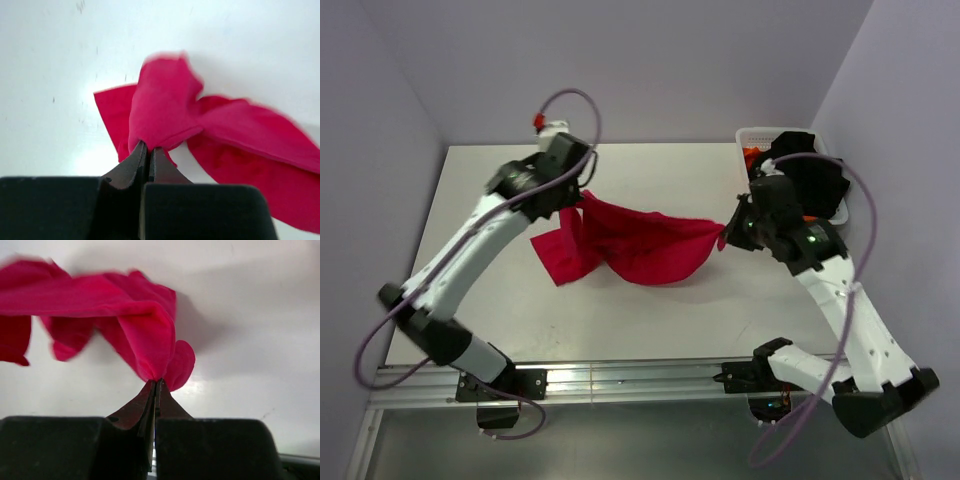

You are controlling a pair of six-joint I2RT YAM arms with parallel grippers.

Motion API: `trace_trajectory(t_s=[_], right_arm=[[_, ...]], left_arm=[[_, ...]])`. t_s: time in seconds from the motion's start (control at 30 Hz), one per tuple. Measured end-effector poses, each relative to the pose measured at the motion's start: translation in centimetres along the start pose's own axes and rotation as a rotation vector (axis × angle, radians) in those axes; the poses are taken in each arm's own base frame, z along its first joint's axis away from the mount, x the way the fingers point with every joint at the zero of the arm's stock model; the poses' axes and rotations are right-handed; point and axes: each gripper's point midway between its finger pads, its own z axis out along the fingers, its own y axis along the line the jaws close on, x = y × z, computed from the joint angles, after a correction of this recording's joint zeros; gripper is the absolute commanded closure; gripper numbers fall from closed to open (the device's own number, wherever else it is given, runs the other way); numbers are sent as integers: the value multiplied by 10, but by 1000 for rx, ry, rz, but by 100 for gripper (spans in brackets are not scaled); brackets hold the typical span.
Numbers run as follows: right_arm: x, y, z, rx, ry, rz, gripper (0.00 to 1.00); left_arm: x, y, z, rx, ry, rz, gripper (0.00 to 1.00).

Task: Fold and stack the t-shirts
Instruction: Flatten out the tshirt

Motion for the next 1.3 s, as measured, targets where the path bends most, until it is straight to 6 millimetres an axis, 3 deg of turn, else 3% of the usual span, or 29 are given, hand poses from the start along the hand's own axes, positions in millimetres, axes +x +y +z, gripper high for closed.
trace_trajectory(t_s=[0.1, 0.27, 0.5, 0.7, 0.8, 0.9, 1.0, 1.1, 1.2, 1.3], right_arm=[[-31, 19, -49, -114, -143, -15, 100], [-46, 31, -107, -247, -271, -66, 100], [-46, 39, -177, -417, -417, -160, 100], [-75, 50, -266, -534, -640, -215, 100], [-93, 58, -302, -573, -739, -229, 100], [-116, 69, -332, -601, -829, -239, 100], [-135, 80, -350, -622, -890, -242, 100], [-140, 82, -354, -628, -910, -245, 100], [-139, 80, -361, -634, -930, -241, 100], [-136, 77, -377, -660, -974, -234, 100]], left_arm=[[-35, 31, -69, 95, -139, -107, 100], [-52, 77, -161, 265, -284, -196, 100], [-73, 97, -250, 521, -398, -229, 100], [-103, 104, -320, 720, -525, -267, 100], [-126, 96, -352, 835, -606, -277, 100], [-148, 77, -371, 936, -679, -266, 100], [-158, 53, -378, 1026, -714, -214, 100], [-161, 38, -392, 1120, -744, -172, 100], [-164, 39, -409, 1183, -789, -162, 100], [-161, 56, -429, 1207, -836, -176, 100]])
